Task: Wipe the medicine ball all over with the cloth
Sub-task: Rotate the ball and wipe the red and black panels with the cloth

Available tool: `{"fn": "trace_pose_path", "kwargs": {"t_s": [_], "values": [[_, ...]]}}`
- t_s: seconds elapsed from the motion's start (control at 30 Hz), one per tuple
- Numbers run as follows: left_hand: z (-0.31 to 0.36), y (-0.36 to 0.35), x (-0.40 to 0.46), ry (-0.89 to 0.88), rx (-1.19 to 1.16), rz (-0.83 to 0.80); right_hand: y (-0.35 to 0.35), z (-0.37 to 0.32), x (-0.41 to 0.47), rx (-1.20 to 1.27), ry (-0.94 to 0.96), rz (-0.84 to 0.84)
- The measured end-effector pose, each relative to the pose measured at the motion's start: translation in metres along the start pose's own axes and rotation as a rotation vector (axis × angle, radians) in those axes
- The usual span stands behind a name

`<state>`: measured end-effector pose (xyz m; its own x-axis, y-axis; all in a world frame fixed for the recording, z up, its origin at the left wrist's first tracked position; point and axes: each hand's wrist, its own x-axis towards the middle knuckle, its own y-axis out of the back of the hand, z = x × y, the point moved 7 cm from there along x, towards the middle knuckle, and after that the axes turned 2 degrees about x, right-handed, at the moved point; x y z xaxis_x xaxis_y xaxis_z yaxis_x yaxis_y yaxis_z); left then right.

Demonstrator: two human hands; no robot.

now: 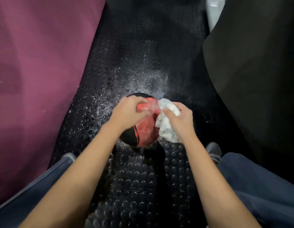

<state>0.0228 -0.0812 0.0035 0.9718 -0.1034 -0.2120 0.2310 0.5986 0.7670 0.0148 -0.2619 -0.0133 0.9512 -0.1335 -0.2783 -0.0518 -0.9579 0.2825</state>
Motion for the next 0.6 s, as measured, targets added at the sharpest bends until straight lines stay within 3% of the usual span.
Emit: {"fn": "trace_pose_path", "kwargs": {"t_s": [0.07, 0.17, 0.3, 0.6], "values": [[-0.014, 0.002, 0.01, 0.053, 0.2, -0.154, 0.008, 0.003, 0.016, -0.158, 0.019, 0.018], [-0.032, -0.005, 0.026, 0.109, 0.24, -0.348, 0.005, 0.003, 0.034, -0.479, 0.028, -0.029], [-0.053, -0.024, 0.036, 0.087, 0.343, -0.506, -0.011, -0.005, 0.049, -0.643, 0.079, -0.102], [-0.066, -0.035, 0.015, -0.025, 0.542, -0.491, -0.042, 0.002, 0.031, -0.867, 0.247, -0.156]]}}
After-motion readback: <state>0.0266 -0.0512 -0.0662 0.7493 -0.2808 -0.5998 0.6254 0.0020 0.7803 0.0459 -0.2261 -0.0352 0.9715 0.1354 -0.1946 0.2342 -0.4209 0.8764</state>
